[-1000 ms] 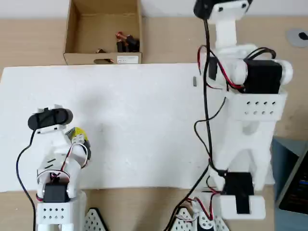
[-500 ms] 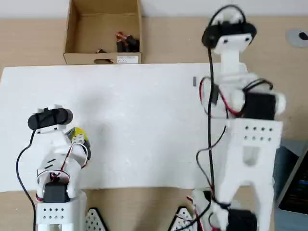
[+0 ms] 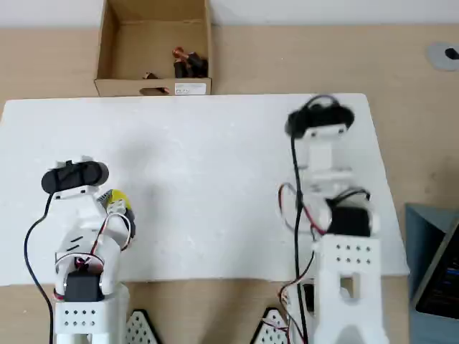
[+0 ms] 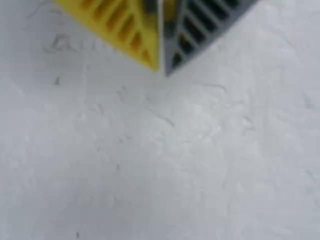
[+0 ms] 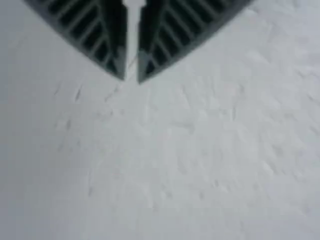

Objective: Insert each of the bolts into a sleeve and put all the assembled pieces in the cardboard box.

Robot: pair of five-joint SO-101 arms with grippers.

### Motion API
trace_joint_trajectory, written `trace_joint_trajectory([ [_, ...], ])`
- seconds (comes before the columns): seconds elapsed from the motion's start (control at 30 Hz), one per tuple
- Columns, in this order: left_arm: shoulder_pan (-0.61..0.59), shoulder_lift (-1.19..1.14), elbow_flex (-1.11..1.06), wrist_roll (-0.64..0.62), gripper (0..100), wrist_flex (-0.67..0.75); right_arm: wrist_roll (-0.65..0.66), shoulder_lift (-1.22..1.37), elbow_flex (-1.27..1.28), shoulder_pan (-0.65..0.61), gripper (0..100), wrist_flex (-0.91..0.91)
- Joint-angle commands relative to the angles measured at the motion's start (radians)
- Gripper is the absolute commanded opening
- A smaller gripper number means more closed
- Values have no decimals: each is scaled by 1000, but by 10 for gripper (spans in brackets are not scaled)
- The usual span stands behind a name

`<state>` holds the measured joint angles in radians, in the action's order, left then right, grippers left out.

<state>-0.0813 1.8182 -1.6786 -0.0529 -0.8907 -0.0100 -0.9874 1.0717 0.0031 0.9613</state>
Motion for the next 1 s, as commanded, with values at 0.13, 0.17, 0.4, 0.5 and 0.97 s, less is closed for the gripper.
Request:
trace_joint_trajectory([
  [0.13,-11,4,-15,0,5,-6,12,-249,291,13,9,-147],
  [0.17,-11,4,-15,0,5,-6,12,-291,326,13,9,-149],
  [0.4,-11,4,-15,0,5,-6,12,-608,539,8,9,-147],
  [0.5,-11,4,-15,0,5,-6,15,-733,611,7,9,-144],
  [0.97,-11,4,-15,2,5,-6,32,-931,619,-93,9,104],
])
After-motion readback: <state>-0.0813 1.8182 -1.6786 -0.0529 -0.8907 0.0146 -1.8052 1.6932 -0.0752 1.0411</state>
